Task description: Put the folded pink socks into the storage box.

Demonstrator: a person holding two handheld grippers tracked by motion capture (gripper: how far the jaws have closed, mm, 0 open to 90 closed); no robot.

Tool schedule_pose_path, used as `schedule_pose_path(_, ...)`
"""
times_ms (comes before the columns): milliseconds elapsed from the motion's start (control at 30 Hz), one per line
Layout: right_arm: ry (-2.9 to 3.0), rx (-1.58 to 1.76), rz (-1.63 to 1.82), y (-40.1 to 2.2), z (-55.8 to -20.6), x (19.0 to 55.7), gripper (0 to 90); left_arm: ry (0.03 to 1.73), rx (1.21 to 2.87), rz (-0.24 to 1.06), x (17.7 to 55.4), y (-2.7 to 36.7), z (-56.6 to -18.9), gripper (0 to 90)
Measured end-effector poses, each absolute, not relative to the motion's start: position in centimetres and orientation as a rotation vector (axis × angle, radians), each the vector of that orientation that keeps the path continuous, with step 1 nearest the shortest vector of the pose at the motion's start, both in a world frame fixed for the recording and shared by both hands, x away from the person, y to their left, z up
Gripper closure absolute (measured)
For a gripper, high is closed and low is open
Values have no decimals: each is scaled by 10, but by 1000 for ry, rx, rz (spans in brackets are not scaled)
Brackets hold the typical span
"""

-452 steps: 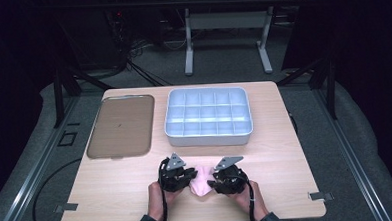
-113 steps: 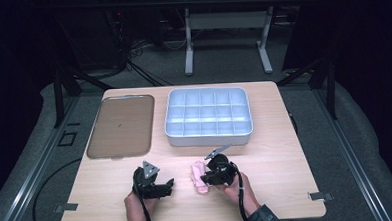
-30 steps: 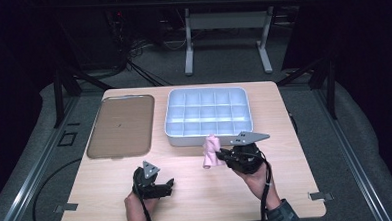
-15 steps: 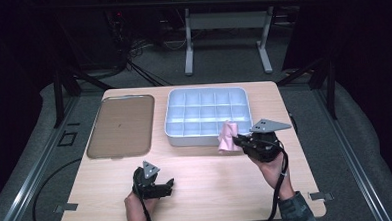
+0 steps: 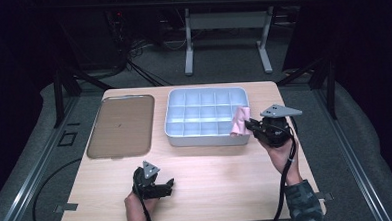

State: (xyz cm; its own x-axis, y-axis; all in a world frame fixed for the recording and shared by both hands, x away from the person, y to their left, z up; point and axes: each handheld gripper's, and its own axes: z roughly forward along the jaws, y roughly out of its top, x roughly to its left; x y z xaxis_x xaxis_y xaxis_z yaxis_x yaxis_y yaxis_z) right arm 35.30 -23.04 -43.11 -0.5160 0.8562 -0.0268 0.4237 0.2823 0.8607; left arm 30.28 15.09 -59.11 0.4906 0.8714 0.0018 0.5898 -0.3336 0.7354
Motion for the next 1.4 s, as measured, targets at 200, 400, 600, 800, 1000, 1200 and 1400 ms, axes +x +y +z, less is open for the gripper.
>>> schedule_pose_path(200,2044,1179,1107,-233,-436,367,834,1198,2053,528,303,151,-591,119)
schedule_pose_path(400,2063,1214,1029,-229,-447,388,833,1198,2053,528,303,151,-591,119)
schedule_pose_path(600,2090,1243,948,-224,-462,404,833,1198,2053,527,303,151,-591,119)
schedule_pose_path(800,2120,1265,874,-221,-481,415,832,1196,2054,526,303,151,-591,119)
schedule_pose_path(1000,2155,1289,833,-219,-490,423,831,1197,2052,525,303,151,-591,119)
schedule_pose_path(1200,2202,1326,810,-217,-501,433,830,1198,2050,526,303,151,-591,119)
schedule_pose_path(1400,2249,1374,776,-215,-509,440,828,1196,2051,527,303,151,-591,120)
